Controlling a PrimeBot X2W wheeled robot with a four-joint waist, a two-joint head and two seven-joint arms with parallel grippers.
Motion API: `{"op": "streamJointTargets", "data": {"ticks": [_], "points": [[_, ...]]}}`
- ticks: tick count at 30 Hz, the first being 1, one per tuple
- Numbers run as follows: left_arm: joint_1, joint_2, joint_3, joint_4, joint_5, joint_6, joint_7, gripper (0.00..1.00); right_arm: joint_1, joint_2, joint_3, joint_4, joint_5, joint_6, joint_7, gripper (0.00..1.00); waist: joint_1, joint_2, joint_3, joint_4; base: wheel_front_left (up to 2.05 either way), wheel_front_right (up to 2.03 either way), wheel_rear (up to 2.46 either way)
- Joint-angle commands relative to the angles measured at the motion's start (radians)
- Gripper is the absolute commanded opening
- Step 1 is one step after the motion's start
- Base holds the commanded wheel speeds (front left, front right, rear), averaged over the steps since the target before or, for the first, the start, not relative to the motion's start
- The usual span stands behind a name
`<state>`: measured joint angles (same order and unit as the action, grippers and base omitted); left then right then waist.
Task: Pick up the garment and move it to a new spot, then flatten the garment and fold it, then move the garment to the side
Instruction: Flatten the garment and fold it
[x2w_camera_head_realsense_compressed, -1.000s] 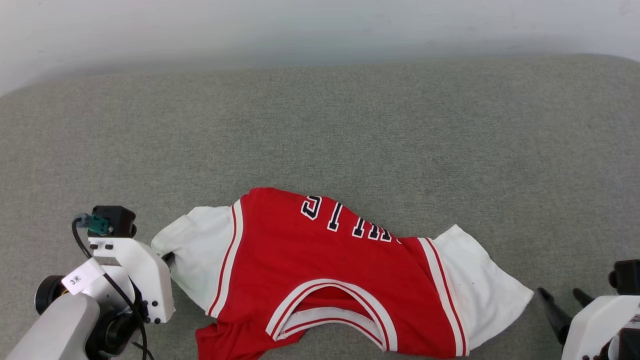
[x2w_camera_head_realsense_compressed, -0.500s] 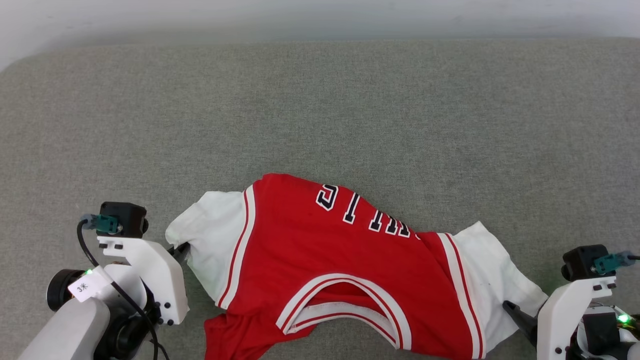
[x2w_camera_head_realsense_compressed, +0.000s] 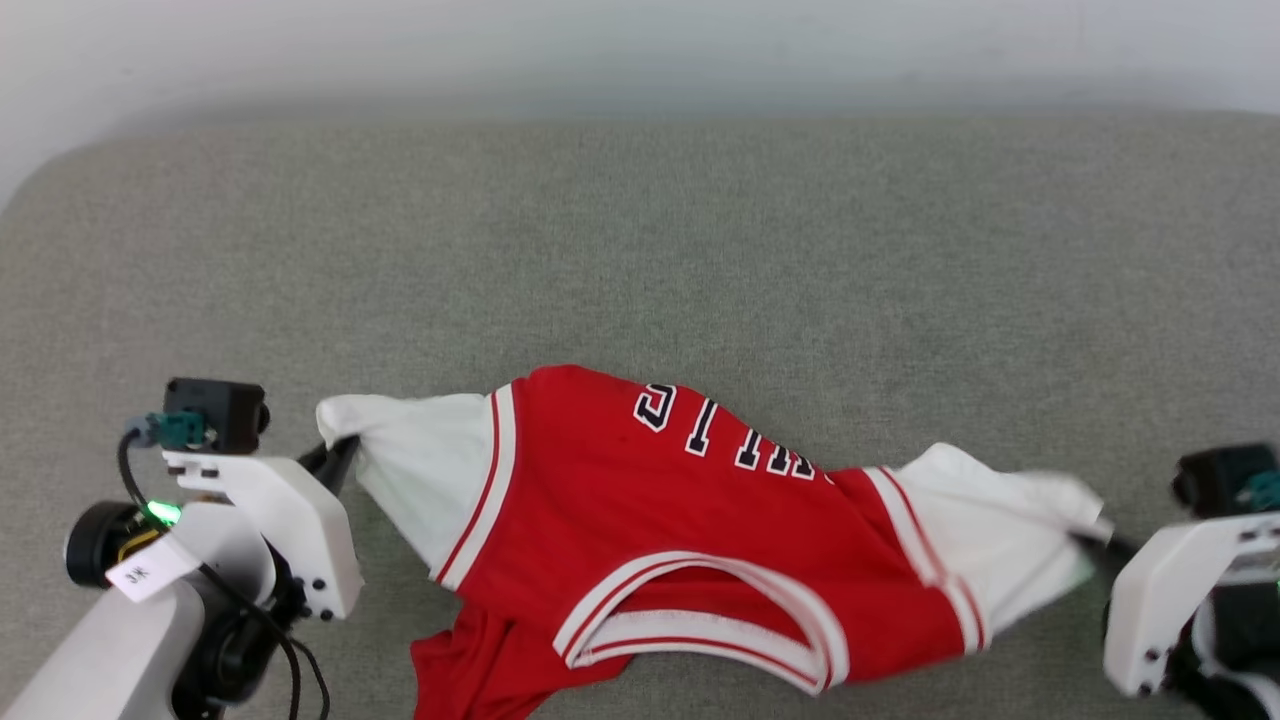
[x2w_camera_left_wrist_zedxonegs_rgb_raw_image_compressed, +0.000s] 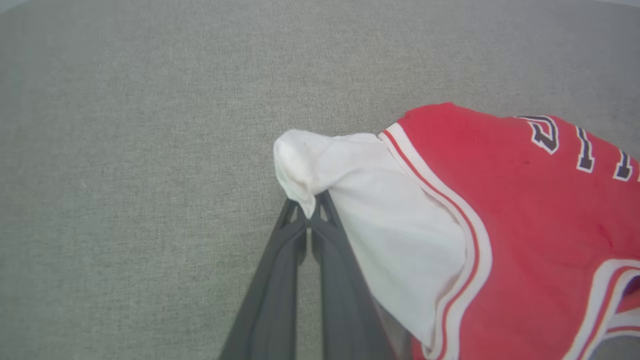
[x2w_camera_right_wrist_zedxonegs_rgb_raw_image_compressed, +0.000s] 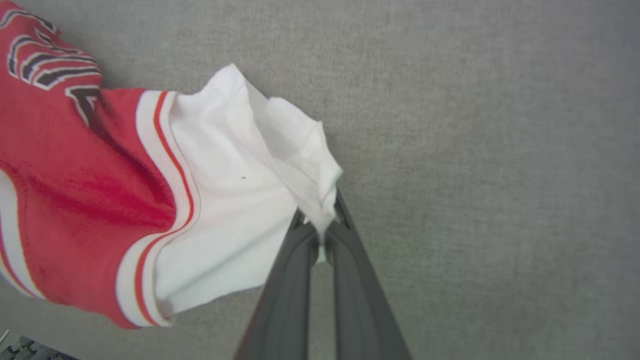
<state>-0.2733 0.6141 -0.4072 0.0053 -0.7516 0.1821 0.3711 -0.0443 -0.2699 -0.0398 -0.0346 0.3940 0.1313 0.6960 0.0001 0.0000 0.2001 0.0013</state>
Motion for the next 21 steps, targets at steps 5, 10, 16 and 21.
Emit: {"op": "streamJointTargets", "data": {"ticks": [5, 10, 16, 21], "points": [[-0.077, 0.012, 0.021, -0.008, 0.018, -0.011, -0.025, 0.0, -0.076, -0.009, -0.062, -0.063, -0.049, -0.001, -0.033, 0.0, -0.0001, 0.0, -0.06, -0.005, 0.0, 0.0, 0.0], [-0.195, 0.001, 0.025, 0.041, 0.034, -0.04, -0.035, 0.0, -0.197, -0.018, -0.095, -0.057, -0.067, -0.001, -0.061, 0.0, -0.0001, 0.0, -0.071, -0.008, 0.0, 0.0, 0.0], [-0.397, -0.042, 0.039, 0.174, 0.077, -0.063, -0.113, 0.0, -0.415, -0.039, -0.105, 0.039, -0.086, -0.001, -0.121, 0.0, -0.0001, 0.0, -0.035, -0.007, 0.0, 0.0, 0.0], [-0.589, -0.063, 0.048, 0.306, 0.118, -0.099, -0.188, 0.0, -0.631, -0.069, -0.087, 0.139, -0.091, -0.001, -0.197, 0.0, -0.0001, 0.0, 0.03, -0.005, 0.0, 0.0, 0.0]]}}
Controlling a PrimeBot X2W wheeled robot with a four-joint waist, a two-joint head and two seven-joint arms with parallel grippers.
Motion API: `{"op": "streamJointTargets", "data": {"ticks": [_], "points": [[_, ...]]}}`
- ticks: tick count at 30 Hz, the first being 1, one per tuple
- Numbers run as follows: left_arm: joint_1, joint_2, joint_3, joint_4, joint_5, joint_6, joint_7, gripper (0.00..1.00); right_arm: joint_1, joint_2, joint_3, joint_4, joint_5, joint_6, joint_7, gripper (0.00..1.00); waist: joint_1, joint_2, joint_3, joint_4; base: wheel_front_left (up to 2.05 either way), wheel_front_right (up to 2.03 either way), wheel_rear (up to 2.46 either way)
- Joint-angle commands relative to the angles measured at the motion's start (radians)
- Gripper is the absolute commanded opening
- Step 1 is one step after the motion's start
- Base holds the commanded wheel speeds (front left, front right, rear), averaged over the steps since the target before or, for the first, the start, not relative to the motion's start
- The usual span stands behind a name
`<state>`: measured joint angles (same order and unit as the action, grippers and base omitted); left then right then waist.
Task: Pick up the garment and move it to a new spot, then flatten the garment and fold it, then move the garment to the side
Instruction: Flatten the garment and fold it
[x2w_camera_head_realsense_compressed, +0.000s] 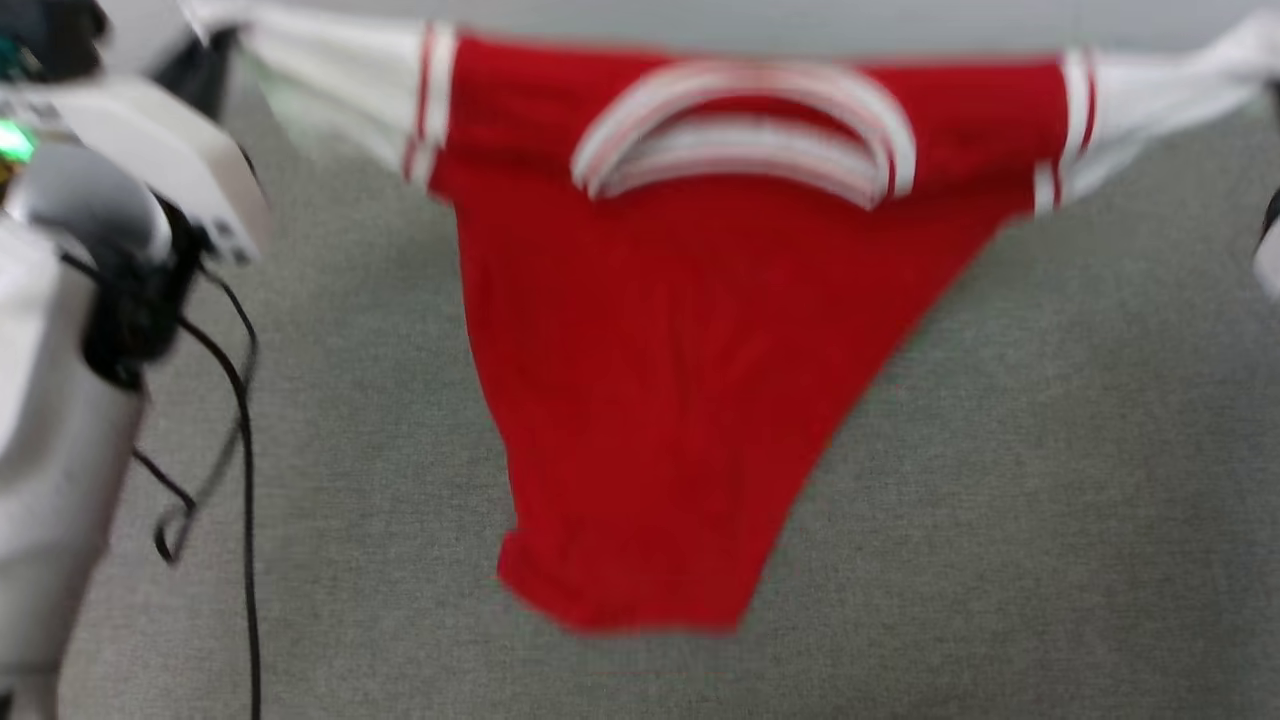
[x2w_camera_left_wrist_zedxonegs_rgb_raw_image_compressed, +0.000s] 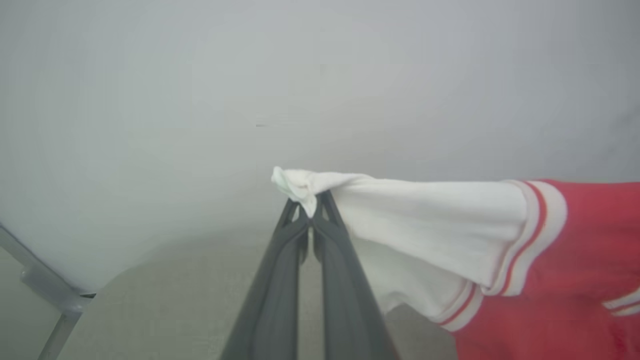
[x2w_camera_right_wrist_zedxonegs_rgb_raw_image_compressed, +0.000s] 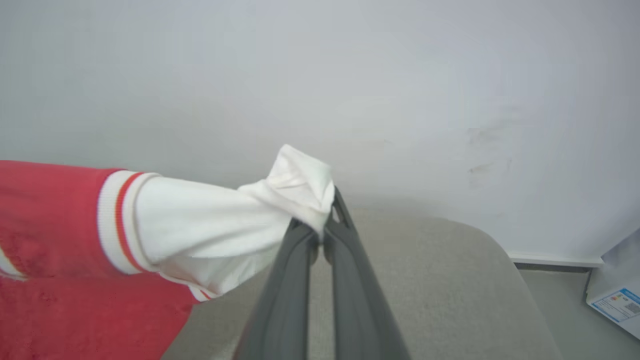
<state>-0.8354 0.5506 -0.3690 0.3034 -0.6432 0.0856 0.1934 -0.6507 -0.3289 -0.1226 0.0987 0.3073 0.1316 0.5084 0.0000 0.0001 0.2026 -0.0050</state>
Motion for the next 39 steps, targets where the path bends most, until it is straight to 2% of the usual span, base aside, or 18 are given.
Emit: {"op": "streamJointTargets", "data": {"ticks": [1, 7, 11, 22, 30, 36, 39], "points": [[-0.068, -0.003, 0.01, 0.029, 0.021, -0.007, -0.028, 0.0, -0.073, -0.015, -0.005, 0.025, -0.007, -0.002, -0.028, 0.0, 0.0, -0.0001, 0.045, 0.003, 0.0, 0.0, 0.0], [-0.32, 0.002, 0.022, 0.171, 0.085, -0.037, -0.142, 0.0, -0.347, -0.03, 0.016, 0.151, -0.038, -0.002, -0.123, 0.0, 0.0, -0.0001, 0.128, 0.005, 0.0, 0.0, 0.0], [-0.465, -0.001, 0.023, 0.256, 0.124, -0.05, -0.211, 0.0, -0.518, -0.014, 0.036, 0.231, -0.077, -0.002, -0.179, 0.0, 0.0, -0.0001, 0.178, 0.003, 0.0, 0.0, 0.0], [-0.702, -0.033, 0.02, 0.442, 0.144, -0.089, -0.317, 0.0, -0.807, 0.044, 0.096, 0.45, -0.131, -0.002, -0.276, 0.0, 0.0, -0.0001, 0.325, -0.011, 0.0, 0.0, 0.0], [-0.686, -0.081, 0.021, 0.609, 0.099, -0.142, -0.349, 0.0, -0.838, 0.081, 0.15, 0.603, -0.106, -0.002, -0.361, 0.0, 0.0, -0.0001, 0.402, -0.009, 0.0, 0.0, 0.0], [-0.556, -0.113, 0.042, 0.727, 0.021, -0.191, -0.371, 0.0, -0.706, 0.087, 0.201, 0.679, -0.046, -0.002, -0.433, 0.0, 0.0, -0.0001, 0.37, -0.009, 0.0, 0.0, 0.0], [-0.452, -0.129, 0.046, 0.768, -0.021, -0.207, -0.379, 0.0, -0.585, 0.081, 0.23, 0.7, -0.006, -0.002, -0.462, 0.0, 0.0, -0.0001, 0.329, -0.007, 0.0, 0.0, 0.0]]}}
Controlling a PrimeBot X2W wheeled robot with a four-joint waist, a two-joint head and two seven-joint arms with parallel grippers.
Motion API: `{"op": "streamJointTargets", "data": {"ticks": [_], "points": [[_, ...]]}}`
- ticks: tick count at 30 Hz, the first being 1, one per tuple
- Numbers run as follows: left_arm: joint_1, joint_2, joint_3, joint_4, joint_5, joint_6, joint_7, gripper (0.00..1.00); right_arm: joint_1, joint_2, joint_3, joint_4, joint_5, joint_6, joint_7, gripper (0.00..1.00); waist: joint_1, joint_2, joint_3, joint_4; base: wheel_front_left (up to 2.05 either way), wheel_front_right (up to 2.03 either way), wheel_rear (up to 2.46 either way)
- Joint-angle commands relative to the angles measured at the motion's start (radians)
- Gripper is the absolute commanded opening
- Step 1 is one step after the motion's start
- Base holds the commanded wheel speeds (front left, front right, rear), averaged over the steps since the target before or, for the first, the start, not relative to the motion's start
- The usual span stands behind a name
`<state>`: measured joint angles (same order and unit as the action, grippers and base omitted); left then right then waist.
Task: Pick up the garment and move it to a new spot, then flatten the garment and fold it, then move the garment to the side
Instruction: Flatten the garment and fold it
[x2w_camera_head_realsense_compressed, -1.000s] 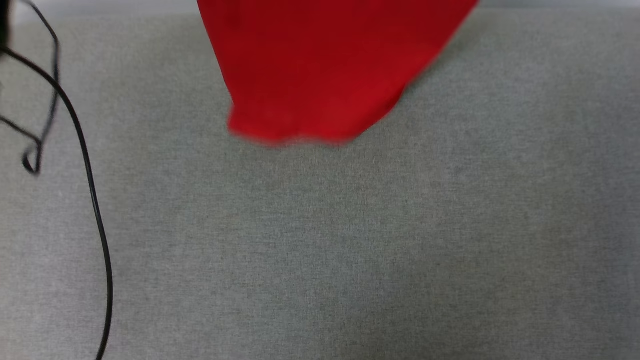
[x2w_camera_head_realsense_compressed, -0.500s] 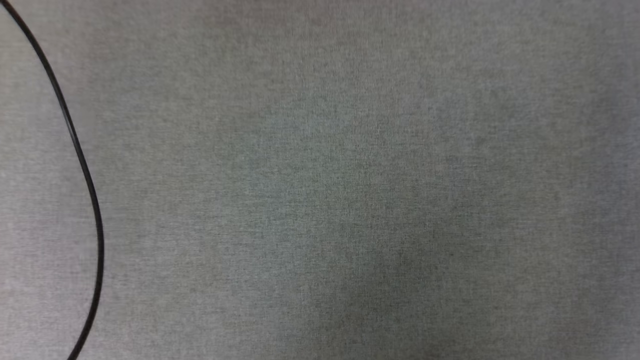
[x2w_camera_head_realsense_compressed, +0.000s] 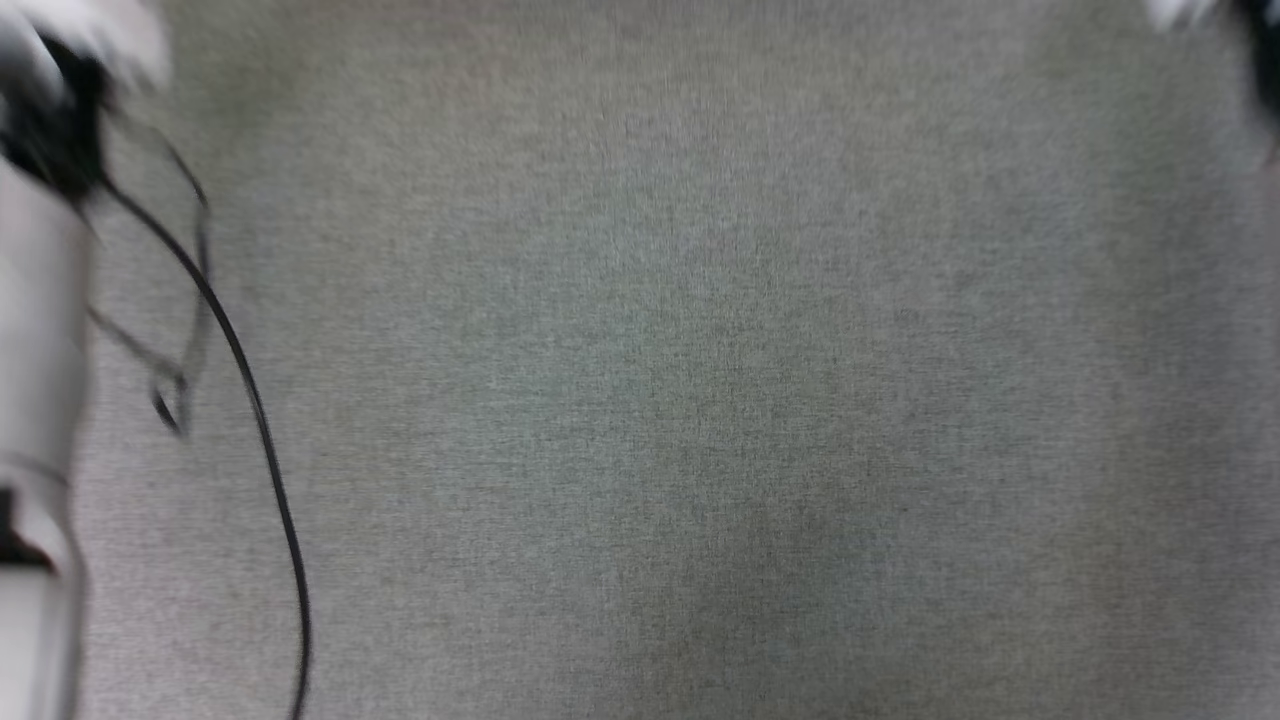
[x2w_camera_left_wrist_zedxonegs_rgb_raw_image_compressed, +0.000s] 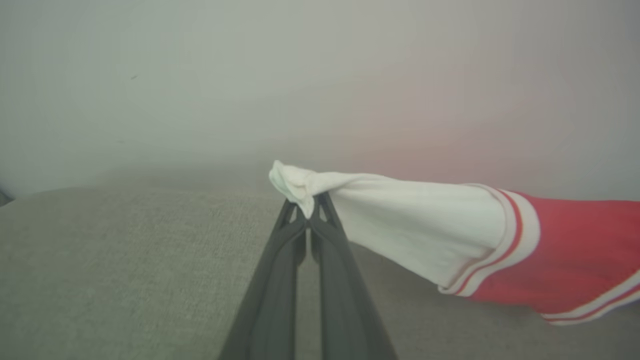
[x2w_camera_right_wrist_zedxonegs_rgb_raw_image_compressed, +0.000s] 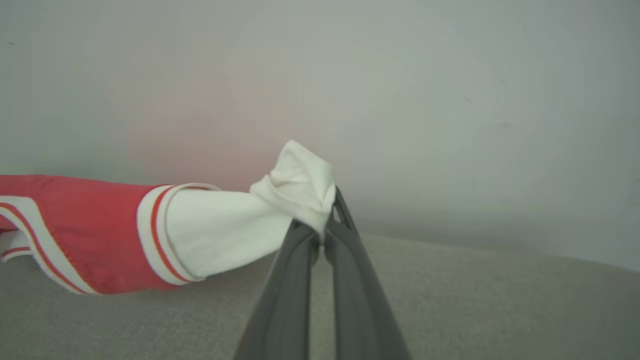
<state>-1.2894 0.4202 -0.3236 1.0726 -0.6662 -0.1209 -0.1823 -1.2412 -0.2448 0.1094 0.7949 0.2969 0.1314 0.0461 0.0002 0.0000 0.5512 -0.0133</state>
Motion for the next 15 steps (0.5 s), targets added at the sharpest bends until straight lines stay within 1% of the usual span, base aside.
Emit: {"op": "streamJointTargets", "data": {"ticks": [1, 5, 7, 11, 15], "points": [[0.042, -0.004, 0.0, 0.009, -0.008, -0.003, -0.007, 0.0, 0.049, -0.004, 0.007, 0.007, 0.017, -0.002, -0.009, 0.0, -0.0002, 0.0, -0.035, 0.002, 0.0, 0.0, 0.0], [0.206, -0.025, 0.009, 0.02, -0.067, -0.008, -0.037, 0.0, 0.236, -0.022, 0.029, -0.007, 0.071, -0.002, -0.046, 0.0, -0.0002, 0.0, -0.099, 0.013, 0.0, 0.0, 0.0], [0.287, -0.025, 0.005, 0.001, -0.09, -0.008, -0.053, 0.0, 0.328, -0.026, 0.037, -0.025, 0.095, -0.002, -0.062, 0.0, -0.0002, 0.0, -0.132, 0.013, 0.0, 0.0, 0.0], [0.449, -0.006, 0.007, -0.051, -0.123, -0.008, -0.076, 0.0, 0.51, -0.039, 0.031, -0.079, 0.134, -0.002, -0.085, 0.0, -0.0002, 0.0, -0.211, 0.011, 0.0, 0.0, 0.0], [0.596, 0.004, 0.037, -0.11, -0.127, -0.008, -0.084, 0.0, 0.692, -0.052, 0.0, -0.163, 0.154, -0.002, -0.086, 0.0, -0.0002, 0.0, -0.296, 0.016, 0.0, 0.0, 0.0]]}}
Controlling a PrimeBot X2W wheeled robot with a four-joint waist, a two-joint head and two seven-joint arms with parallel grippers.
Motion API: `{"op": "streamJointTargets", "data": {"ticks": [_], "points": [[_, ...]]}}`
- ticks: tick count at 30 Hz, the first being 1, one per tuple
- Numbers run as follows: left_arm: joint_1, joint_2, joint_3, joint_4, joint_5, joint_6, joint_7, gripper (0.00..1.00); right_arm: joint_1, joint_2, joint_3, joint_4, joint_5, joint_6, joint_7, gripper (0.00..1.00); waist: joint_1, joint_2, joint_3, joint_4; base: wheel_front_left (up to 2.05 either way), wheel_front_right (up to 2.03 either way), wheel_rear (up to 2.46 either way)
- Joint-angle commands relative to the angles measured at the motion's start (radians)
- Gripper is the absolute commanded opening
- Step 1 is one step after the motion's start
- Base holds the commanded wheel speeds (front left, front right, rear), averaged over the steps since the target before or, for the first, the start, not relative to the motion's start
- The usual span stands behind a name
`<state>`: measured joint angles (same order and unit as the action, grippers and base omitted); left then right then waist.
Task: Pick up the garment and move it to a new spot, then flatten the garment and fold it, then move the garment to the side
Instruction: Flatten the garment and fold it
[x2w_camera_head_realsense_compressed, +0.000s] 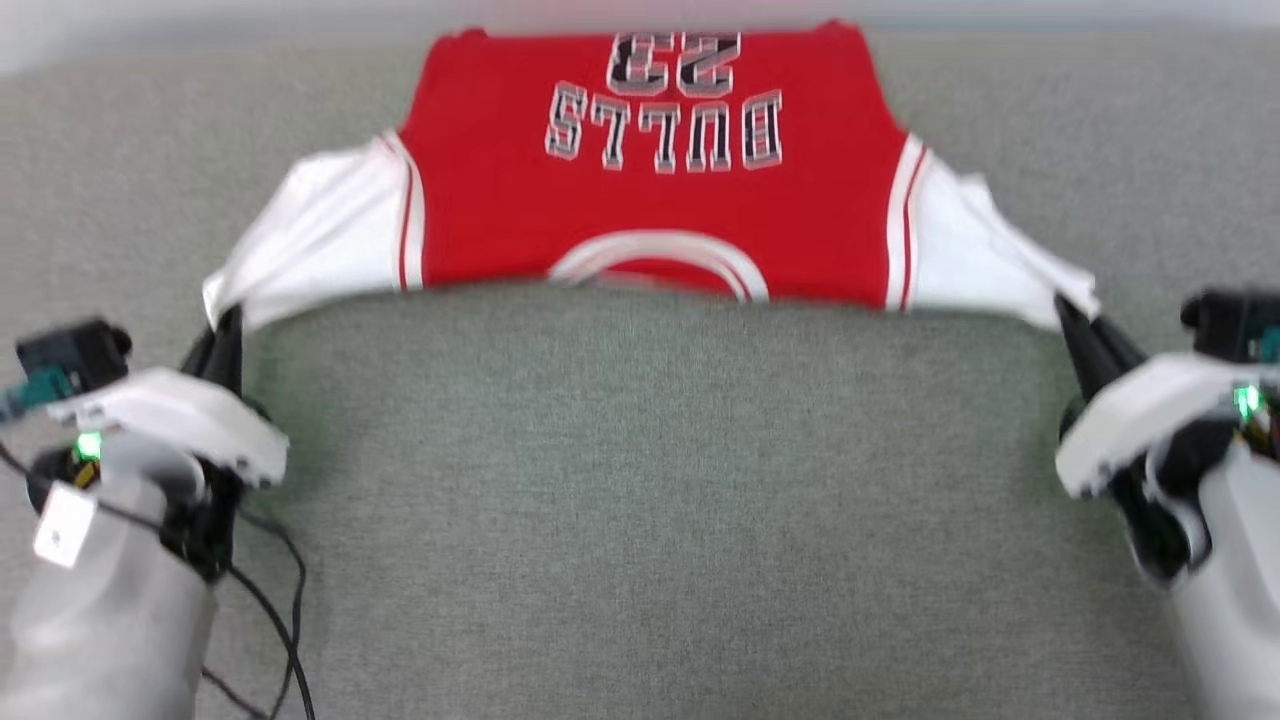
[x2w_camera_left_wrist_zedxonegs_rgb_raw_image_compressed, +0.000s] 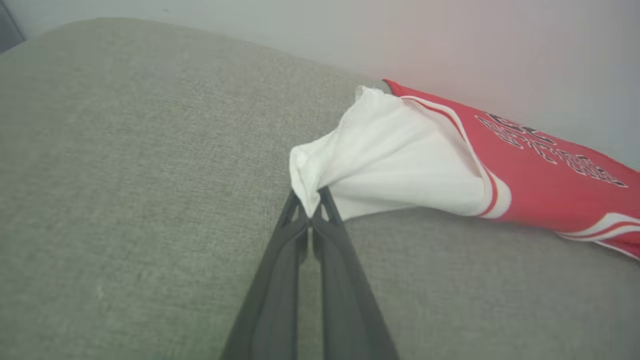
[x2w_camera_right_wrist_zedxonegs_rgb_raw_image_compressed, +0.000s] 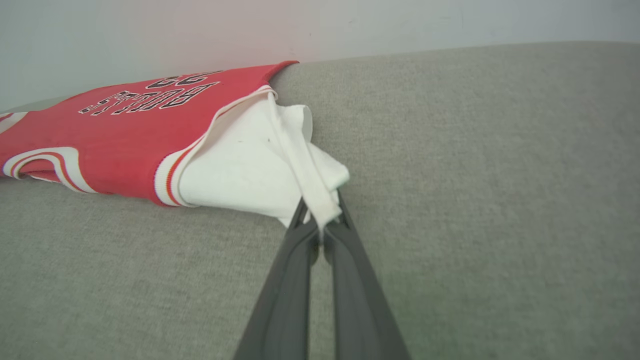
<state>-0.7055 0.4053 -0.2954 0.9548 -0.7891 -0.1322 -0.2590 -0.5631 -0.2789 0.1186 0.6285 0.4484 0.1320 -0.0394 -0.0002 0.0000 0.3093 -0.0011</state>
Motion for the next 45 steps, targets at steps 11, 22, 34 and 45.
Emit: {"op": "streamJointTargets", "data": {"ticks": [11, 22, 34, 45], "points": [[0.428, 0.017, 0.05, -0.253, 0.019, 0.101, -0.005, 0.0, 0.5, 0.071, -0.154, -0.341, -0.081, -0.002, 0.179, 0.0, 0.0002, 0.0, -0.211, 0.013, 0.0, 0.0, 0.0], [0.804, 0.059, 0.072, -0.587, -0.003, 0.269, 0.062, 0.0, 0.847, 0.21, -0.285, -0.598, -0.162, -0.002, 0.334, 0.0, 0.0002, 0.0, -0.278, 0.014, 0.0, 0.0, 0.0], [0.891, 0.055, 0.033, -0.792, 0.027, 0.343, 0.096, 0.0, 0.839, 0.229, -0.262, -0.595, -0.131, -0.002, 0.354, 1.0, 0.0002, 0.0, -0.261, 0.044, 0.0, 0.0, 0.0], [0.752, 0.007, -0.024, -0.88, 0.097, 0.345, 0.067, 0.0, 0.352, 0.162, -0.323, -0.389, -0.131, -0.002, 0.357, 1.0, 0.0002, 0.0, -0.115, 0.131, 0.0, 0.0, 0.0]]}}
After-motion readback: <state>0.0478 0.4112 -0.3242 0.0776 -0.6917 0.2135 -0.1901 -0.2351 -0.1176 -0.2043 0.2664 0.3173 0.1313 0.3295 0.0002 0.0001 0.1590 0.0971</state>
